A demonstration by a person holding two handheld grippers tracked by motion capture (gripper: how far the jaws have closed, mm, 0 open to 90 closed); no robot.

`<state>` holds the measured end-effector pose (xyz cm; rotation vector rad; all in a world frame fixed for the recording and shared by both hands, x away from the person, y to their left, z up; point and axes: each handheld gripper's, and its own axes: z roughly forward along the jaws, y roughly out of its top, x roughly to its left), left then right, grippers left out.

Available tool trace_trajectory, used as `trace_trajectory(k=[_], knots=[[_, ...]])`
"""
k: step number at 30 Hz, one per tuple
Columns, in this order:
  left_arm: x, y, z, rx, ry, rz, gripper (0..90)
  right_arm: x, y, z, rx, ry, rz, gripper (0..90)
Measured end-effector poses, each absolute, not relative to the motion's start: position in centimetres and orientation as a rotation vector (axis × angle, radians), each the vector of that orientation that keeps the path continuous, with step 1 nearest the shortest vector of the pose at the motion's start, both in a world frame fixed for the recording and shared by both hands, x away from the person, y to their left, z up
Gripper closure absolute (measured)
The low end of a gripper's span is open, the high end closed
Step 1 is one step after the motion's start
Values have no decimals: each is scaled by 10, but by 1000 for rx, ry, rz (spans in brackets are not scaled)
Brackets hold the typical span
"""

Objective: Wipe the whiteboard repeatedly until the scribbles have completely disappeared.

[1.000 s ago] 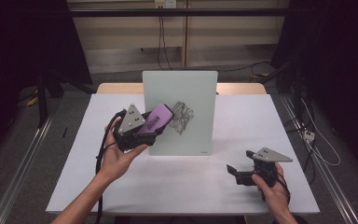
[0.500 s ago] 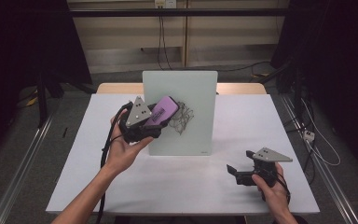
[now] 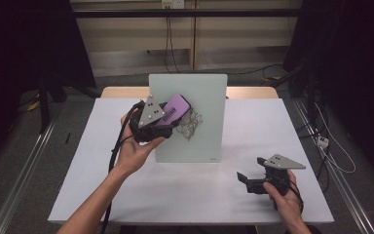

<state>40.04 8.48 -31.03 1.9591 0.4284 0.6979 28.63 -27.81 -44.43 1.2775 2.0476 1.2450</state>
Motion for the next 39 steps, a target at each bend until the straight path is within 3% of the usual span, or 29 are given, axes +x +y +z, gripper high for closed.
trace_trajectory(k=[11, 39], knots=[[408, 77, -317, 1987, 417, 761, 412, 287, -278, -444, 1278, 2047, 1246, 45], [413, 68, -328, 2003, 422, 763, 413, 286, -278, -444, 1277, 2052, 1245, 45]])
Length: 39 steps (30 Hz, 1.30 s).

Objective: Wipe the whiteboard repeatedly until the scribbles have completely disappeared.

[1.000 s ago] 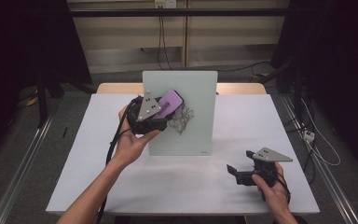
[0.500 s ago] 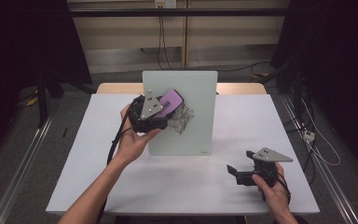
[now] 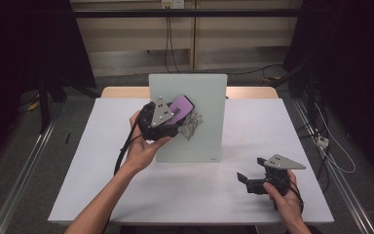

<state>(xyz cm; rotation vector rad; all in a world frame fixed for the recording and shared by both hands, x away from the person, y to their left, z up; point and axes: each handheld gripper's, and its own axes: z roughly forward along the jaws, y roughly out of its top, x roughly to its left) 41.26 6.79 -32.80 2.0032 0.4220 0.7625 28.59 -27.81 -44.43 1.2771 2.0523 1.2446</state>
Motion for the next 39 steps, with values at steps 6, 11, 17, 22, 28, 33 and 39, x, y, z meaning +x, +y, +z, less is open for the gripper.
trace_trajectory(k=[6, 11, 17, 22, 28, 33, 39], knots=[[412, 64, -330, 2005, 416, 745, 413, 286, -278, -444, 1276, 2053, 1244, 45], [411, 60, -333, 2025, 386, 749, 413, 286, -278, -444, 1276, 2054, 1243, 45], [407, 52, -340, 2073, 352, 752, 413, 286, -278, -444, 1266, 2058, 1243, 45], [404, 43, -347, 2110, 314, 731, 413, 285, -278, -444, 1267, 2057, 1244, 45], [398, 31, -360, 2164, 270, 710, 413, 285, -278, -444, 1269, 2056, 1244, 45], [397, 29, -361, 2168, 270, 702, 413, 285, -278, -444, 1273, 2054, 1246, 45], [403, 42, -349, 2125, 315, 722, 413, 285, -279, -444, 1267, 2058, 1244, 45]])
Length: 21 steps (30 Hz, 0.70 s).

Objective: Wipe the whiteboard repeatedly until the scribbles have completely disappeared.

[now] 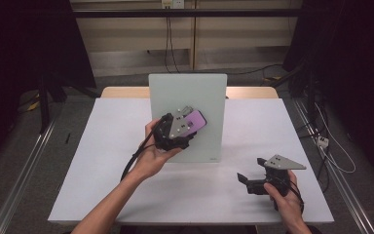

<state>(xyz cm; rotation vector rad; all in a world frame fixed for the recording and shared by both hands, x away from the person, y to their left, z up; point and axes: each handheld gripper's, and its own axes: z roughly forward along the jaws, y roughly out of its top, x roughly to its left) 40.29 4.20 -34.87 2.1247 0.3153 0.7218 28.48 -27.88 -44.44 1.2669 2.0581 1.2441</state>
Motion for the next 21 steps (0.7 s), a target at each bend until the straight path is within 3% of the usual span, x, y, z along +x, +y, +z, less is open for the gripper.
trace_trajectory(k=[11, 21], knots=[[416, 60, -318, 2026, 390, 795, 413, 285, -278, -445, 1271, 2060, 1244, 45], [405, 45, -340, 2133, 312, 809, 413, 285, -278, -445, 1270, 2059, 1244, 45]])
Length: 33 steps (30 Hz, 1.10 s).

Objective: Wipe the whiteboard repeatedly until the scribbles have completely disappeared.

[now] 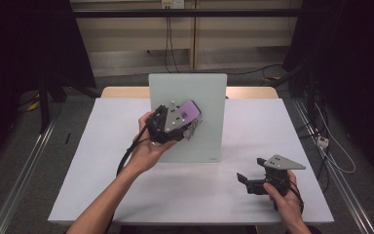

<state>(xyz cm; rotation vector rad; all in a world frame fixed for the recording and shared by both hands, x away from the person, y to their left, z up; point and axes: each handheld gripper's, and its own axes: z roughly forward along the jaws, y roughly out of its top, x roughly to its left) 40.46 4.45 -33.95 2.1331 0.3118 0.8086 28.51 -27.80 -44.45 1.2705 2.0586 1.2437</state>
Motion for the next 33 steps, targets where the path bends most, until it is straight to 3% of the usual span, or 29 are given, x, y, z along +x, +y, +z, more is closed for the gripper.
trace_trajectory(k=[10, 13, 25, 33], knots=[[391, 31, -372, 2238, 245, 733, 413, 285, -279, -445, 1270, 2057, 1244, 45], [393, 33, -369, 2229, 266, 703, 413, 285, -279, -444, 1271, 2056, 1244, 45], [416, 50, -317, 2103, 346, 789, 413, 285, -279, -444, 1270, 2056, 1244, 45], [408, 32, -334, 2162, 291, 772, 413, 284, -278, -444, 1271, 2055, 1245, 45]])
